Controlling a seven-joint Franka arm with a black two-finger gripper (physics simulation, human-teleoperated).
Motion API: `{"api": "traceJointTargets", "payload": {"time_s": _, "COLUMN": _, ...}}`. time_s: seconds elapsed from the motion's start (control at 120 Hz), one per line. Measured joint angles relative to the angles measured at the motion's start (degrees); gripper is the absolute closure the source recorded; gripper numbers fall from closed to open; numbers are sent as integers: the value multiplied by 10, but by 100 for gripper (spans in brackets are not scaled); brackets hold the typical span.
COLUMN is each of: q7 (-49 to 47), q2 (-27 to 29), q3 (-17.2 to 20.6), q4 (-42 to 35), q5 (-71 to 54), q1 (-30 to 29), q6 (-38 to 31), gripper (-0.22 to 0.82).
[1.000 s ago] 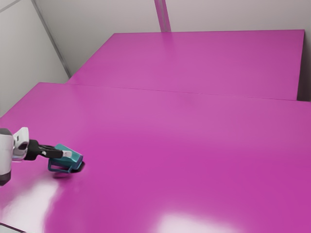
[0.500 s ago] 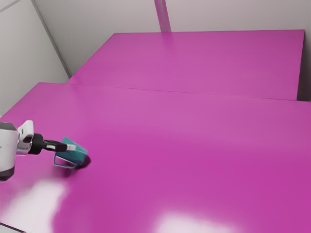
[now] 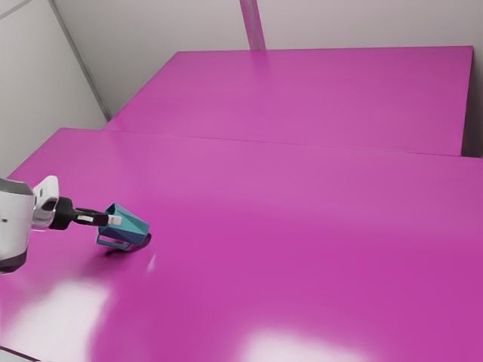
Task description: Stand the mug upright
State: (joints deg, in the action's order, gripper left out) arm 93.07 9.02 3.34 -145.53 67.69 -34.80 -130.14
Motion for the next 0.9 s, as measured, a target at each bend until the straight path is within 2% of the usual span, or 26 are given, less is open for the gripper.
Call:
{"api": "traceJointTargets", "payload": {"time_s": 0.242, "q7": -25, "q2": 0, "q3": 22, "q4": 32, "q5": -33, "q1": -1, "q6": -5, "gripper": 79}}
{"api": "traceJointTargets", "payload": {"time_s": 0.383, "q7": -76, "q2": 9, "q3": 62, "q4": 66, "q5": -136, "q1": 0, "q6": -7, "gripper": 79}}
{"api": "traceJointTargets", "payload": {"time_s": 0.642, "q7": -217, "q2": 24, "q3": 108, "q4": 82, "q5": -337, "q1": 4, "q6": -1, "gripper": 79}}
{"api": "traceJointTargets", "payload": {"time_s": 0.8, "q7": -310, "q2": 19, "q3": 108, "q4": 109, "q5": -439, "q1": 47, "q6": 14, "gripper": 79}}
{"api": "traceJointTargets", "payload": {"time_s": 0.9, "q7": -365, "q2": 19, "q3": 90, "q4": 119, "q5": -489, "q1": 87, "q6": 24, "gripper": 79}}
